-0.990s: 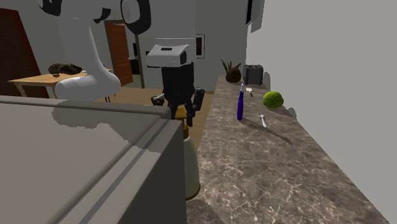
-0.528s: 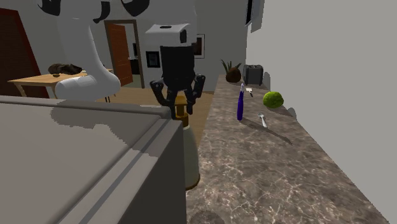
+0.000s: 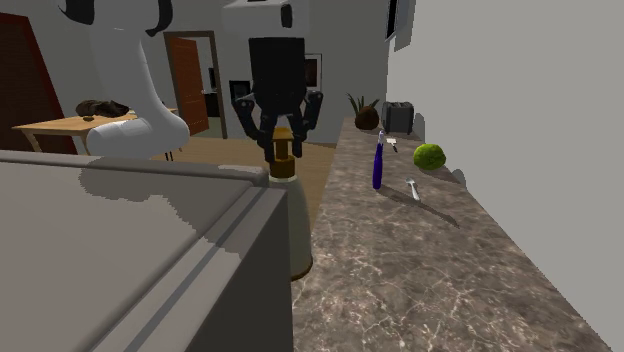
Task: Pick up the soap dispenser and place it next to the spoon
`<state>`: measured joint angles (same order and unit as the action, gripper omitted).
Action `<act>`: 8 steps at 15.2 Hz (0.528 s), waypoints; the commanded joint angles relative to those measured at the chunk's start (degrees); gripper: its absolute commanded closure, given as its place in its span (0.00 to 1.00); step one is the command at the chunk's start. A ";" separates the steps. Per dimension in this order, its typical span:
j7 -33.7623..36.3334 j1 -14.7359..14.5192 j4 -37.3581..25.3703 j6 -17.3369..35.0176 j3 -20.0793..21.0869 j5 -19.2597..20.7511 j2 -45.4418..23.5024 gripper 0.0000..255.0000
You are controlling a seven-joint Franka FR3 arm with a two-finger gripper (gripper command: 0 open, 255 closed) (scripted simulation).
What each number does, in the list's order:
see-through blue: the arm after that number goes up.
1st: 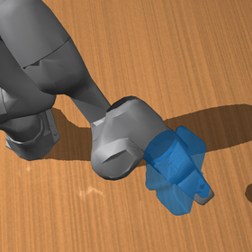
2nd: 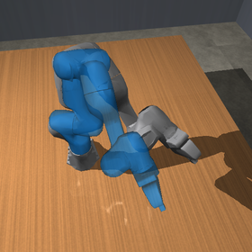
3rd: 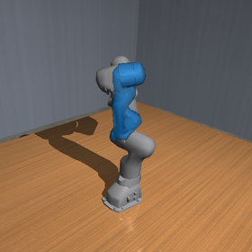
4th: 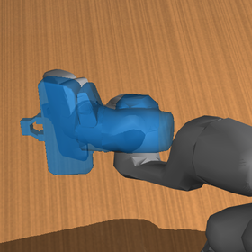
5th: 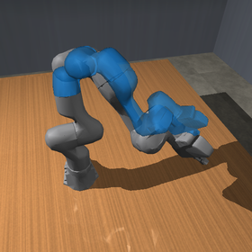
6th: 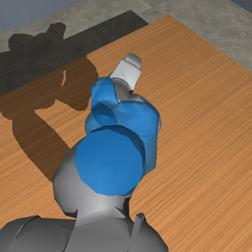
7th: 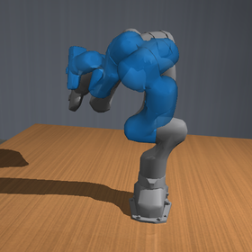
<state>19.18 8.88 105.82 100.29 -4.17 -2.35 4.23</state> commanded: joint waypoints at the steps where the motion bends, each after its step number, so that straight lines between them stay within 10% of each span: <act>1: 0.09 -0.01 -1.63 -1.64 0.01 0.01 0.02 1.00; 8: 0.27 0.01 -7.70 -7.13 -0.02 0.00 -0.56 1.00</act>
<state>19.38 8.90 99.08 93.89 -4.21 -2.36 3.87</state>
